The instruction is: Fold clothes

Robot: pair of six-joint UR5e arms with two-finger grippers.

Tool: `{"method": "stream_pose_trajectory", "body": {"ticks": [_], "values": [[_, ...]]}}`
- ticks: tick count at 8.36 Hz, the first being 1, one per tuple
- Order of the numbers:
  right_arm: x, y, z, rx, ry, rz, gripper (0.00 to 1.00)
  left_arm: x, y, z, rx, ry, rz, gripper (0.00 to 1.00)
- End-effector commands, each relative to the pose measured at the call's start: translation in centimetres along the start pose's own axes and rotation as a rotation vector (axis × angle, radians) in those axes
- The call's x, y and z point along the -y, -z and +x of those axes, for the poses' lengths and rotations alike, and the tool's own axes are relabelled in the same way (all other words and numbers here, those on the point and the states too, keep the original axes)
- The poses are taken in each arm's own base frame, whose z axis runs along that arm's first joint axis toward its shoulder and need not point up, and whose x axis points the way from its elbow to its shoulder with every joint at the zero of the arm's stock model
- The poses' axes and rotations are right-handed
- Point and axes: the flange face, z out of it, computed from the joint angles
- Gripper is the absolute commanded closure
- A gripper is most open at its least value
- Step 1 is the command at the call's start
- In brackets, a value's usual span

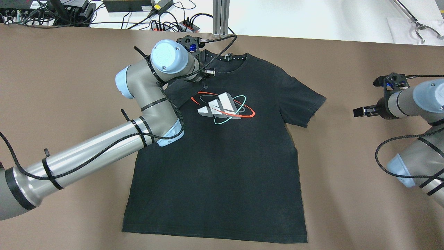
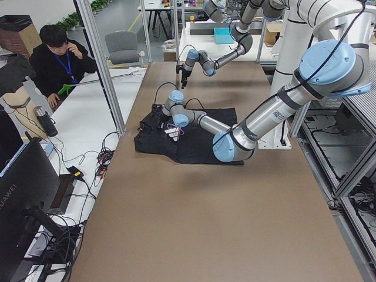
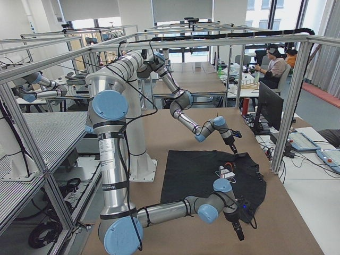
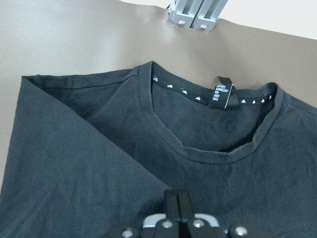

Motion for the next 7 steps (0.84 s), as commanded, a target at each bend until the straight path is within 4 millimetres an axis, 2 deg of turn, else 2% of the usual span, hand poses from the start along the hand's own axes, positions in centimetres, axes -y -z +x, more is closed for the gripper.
{"method": "stream_pose_trajectory", "body": {"ticks": [1, 2, 3, 5, 6, 7], "values": [[0.2, -0.1, -0.1, 0.000, -0.001, -0.001, 0.06, -1.3, -1.5, -0.1, 0.036, -0.010, 0.031, 0.66], [0.2, -0.1, -0.1, 0.000, -0.001, -0.001, 0.06, -1.4, -1.6, -0.1, 0.040, -0.019, 0.036, 0.26], [0.2, -0.1, -0.2, 0.001, -0.001, 0.000, 0.06, -1.4, -1.0, 0.6, 0.021, -0.019, 0.039, 0.06], [2.1, -0.6, -1.6, 0.007, -0.004, 0.008, 0.06, -1.4, 0.5, 1.9, -0.029, -0.012, 0.025, 0.06], [3.8, -1.0, -3.2, 0.023, -0.073, 0.018, 0.07, -1.6, 0.6, 2.0, -0.033, -0.013, 0.023, 0.06], [3.9, -2.2, -4.4, 0.066, -0.131, 0.043, 0.07, -1.9, 0.4, 1.9, -0.031, -0.017, 0.019, 0.06]]}}
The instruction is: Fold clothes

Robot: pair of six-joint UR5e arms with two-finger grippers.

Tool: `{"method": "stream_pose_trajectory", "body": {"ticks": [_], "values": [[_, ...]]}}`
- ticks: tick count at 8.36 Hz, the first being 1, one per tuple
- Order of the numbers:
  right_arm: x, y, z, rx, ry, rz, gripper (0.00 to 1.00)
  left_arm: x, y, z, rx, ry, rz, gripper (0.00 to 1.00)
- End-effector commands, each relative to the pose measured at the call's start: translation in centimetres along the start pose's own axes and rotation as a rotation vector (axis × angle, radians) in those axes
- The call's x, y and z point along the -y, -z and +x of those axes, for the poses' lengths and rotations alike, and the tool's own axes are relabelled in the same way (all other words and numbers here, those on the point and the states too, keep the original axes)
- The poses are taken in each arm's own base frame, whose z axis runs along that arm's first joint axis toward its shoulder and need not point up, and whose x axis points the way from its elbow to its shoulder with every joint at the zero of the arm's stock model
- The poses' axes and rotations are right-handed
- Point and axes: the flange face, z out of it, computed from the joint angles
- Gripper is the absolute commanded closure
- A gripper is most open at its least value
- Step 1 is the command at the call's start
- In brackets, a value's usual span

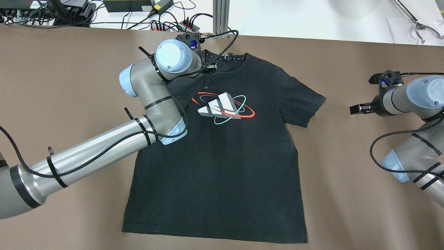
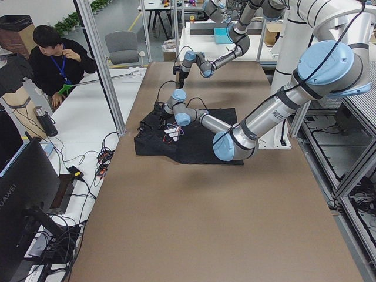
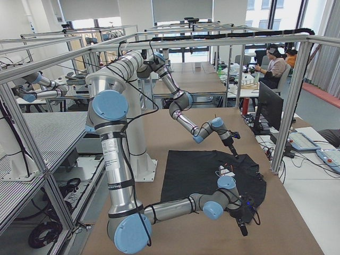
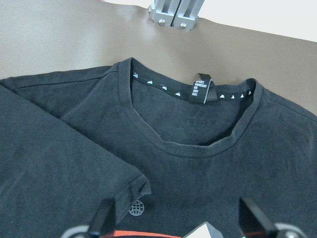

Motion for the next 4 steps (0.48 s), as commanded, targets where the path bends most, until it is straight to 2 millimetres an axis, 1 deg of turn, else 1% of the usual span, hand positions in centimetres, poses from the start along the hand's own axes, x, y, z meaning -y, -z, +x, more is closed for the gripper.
{"method": "stream_pose_trajectory", "body": {"ticks": [1, 3, 4], "values": [[1.1, -3.0, -2.4, 0.093, -0.099, 0.057, 0.08, -0.4, 0.0, 0.0, -0.005, -0.007, -0.009, 0.06], [3.6, -4.7, -4.7, 0.095, -0.146, 0.069, 0.08, -0.6, -0.1, -0.2, -0.004, -0.011, -0.009, 0.06], [4.4, -5.1, -6.0, 0.097, -0.143, 0.072, 0.08, -1.2, -0.3, 0.0, -0.007, -0.014, -0.014, 0.06]]}}
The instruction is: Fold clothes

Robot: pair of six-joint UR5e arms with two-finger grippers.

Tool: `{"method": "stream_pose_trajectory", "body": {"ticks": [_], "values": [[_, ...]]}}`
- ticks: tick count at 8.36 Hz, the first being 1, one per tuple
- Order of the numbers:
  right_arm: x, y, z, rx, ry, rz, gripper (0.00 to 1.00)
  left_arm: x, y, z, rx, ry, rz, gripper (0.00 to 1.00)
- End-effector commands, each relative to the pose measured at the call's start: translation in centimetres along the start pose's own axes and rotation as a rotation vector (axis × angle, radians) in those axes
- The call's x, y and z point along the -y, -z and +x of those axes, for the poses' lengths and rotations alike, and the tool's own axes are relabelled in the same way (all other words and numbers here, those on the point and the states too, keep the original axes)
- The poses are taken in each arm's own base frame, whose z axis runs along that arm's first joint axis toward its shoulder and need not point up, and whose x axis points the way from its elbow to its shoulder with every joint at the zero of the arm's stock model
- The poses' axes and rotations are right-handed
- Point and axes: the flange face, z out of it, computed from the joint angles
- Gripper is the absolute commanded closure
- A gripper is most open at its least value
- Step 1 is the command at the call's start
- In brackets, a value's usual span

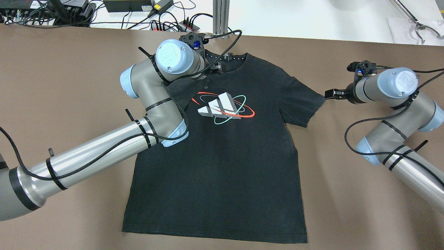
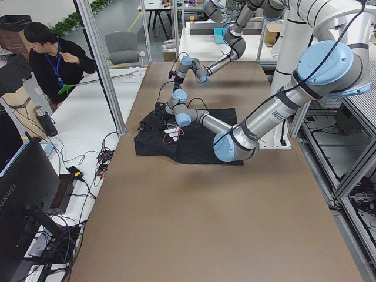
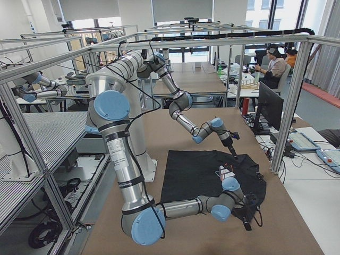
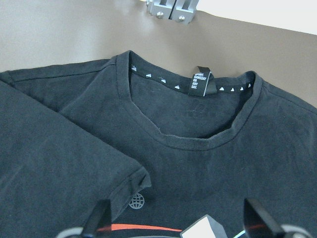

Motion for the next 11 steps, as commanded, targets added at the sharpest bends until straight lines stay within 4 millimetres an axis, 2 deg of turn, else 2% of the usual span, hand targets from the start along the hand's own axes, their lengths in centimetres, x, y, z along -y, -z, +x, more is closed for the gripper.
{"method": "stream_pose_trajectory", "body": {"ticks": [1, 3, 5, 6, 7, 9, 11], "values": [[1.8, -2.2, -3.4, 0.007, -0.024, 0.007, 0.09, -1.0, -0.2, 0.4, -0.005, -0.004, -0.008, 0.06], [1.5, -3.4, -4.5, -0.021, -0.008, 0.031, 0.12, -0.9, -0.2, 0.4, -0.009, -0.009, -0.005, 0.06], [0.9, -3.7, -4.0, -0.029, 0.001, 0.029, 0.36, -0.9, -0.2, 0.5, -0.011, -0.009, -0.006, 0.06], [0.5, -3.9, -3.2, -0.038, -0.001, 0.027, 0.43, -0.9, -0.2, 0.5, -0.011, -0.006, -0.006, 0.06], [0.0, -4.0, -2.3, -0.049, -0.002, 0.043, 0.45, -0.9, -0.2, 0.5, -0.011, -0.006, -0.006, 0.06], [-0.6, -4.1, -2.9, -0.035, 0.010, 0.048, 0.56, -1.0, -0.2, 0.4, -0.011, -0.005, -0.006, 0.06], [-0.7, -3.7, -3.8, -0.021, 0.011, 0.053, 0.89, -1.1, 0.0, 0.5, -0.030, 0.003, -0.001, 0.06]]}}
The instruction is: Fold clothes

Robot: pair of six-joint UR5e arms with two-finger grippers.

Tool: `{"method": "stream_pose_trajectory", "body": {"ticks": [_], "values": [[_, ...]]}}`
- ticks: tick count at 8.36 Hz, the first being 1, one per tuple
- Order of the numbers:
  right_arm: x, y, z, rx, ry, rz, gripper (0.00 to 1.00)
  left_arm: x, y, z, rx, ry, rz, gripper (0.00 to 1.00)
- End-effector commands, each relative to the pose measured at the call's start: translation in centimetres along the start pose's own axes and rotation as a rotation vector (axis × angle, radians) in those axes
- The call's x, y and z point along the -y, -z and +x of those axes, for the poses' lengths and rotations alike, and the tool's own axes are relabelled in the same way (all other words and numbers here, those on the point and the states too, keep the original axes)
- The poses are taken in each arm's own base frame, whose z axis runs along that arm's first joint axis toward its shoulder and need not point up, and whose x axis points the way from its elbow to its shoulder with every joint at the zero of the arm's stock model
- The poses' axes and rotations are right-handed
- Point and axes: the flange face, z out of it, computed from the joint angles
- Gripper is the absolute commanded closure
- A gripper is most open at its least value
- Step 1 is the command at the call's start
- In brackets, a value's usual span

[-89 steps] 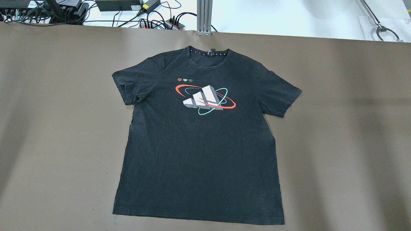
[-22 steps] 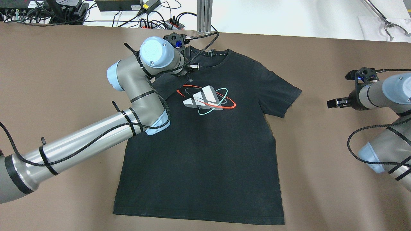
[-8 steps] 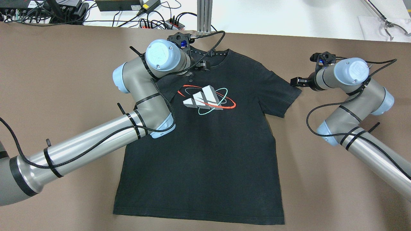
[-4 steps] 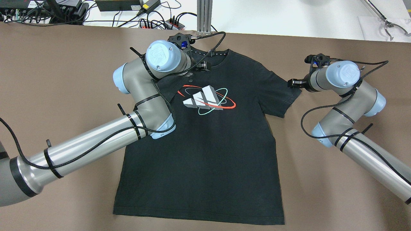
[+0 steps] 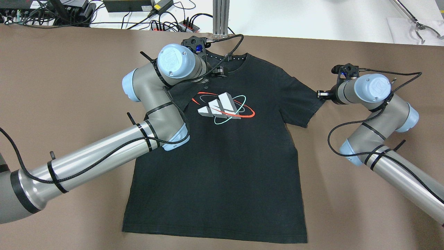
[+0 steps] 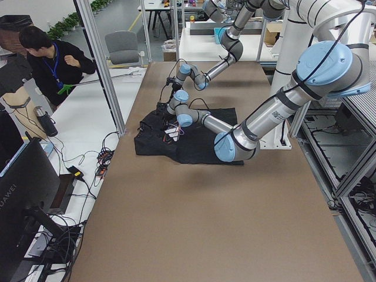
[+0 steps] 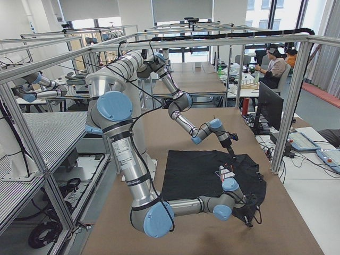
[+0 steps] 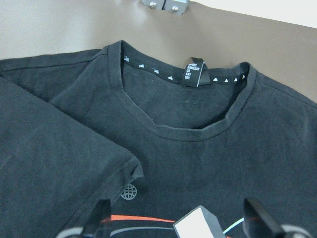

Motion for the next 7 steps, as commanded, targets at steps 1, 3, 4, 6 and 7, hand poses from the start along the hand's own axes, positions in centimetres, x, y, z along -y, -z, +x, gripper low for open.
{"method": "stream_pose_trajectory", "body": {"ticks": [1, 3, 4, 6, 7], "values": [[-0.2, 0.5, -1.0, 0.017, 0.002, 0.006, 1.00, -0.1, 0.1, -0.1, -0.015, 0.006, 0.005, 0.06], [0.3, 2.0, -2.2, 0.045, 0.004, 0.024, 1.00, -0.1, 0.3, 0.0, -0.020, 0.007, 0.007, 0.06], [0.2, 2.7, -2.3, 0.054, 0.005, 0.027, 1.00, -0.1, 1.1, 0.3, -0.038, 0.005, 0.009, 0.06], [0.8, 5.5, -4.4, 0.070, 0.007, 0.030, 1.00, -0.2, 1.8, 0.0, -0.048, 0.000, 0.012, 0.06], [1.6, 8.1, -6.6, 0.054, -0.028, 0.018, 1.00, -0.3, 1.5, -0.4, -0.043, -0.009, 0.010, 0.06]]}}
